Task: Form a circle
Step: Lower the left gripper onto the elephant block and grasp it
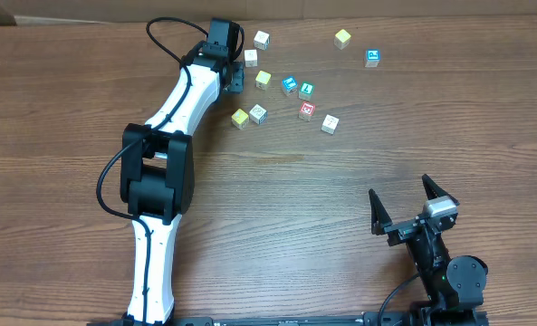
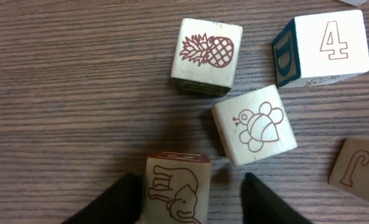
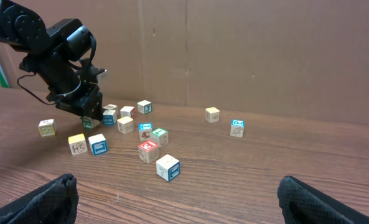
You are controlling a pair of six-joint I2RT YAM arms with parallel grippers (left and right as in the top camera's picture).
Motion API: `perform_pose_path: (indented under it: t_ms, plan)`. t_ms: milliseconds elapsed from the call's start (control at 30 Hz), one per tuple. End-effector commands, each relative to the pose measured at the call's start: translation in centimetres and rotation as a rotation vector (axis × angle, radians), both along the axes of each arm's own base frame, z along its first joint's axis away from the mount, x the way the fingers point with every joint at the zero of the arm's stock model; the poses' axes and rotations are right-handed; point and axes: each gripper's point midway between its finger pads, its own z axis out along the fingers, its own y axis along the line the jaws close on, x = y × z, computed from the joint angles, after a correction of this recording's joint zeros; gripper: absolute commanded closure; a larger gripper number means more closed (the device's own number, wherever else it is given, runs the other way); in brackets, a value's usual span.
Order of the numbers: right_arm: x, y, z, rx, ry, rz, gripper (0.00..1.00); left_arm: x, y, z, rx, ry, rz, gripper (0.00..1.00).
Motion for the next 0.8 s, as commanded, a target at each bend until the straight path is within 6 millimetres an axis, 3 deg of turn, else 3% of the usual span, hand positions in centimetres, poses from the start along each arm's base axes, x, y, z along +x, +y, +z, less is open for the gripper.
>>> perform_pose_path:
  t_ms: [0, 167, 767]
  plan:
    - [0.03, -0.06, -0.16, -0.004, -0.005, -0.003, 0.00, 0.23, 0.66, -0.13, 0.011, -0.001, 0.010, 0.58]
    - [0.03, -0.06, -0.16, -0.004, -0.005, -0.003, 0.00, 0.36, 0.72, -0.04, 0.013, -0.008, 0.013, 0.65]
    - [0.03, -0.06, -0.16, -0.004, -0.005, -0.003, 0.00, 0.30, 0.70, -0.08, 0.013, -0.004, 0.012, 0.67]
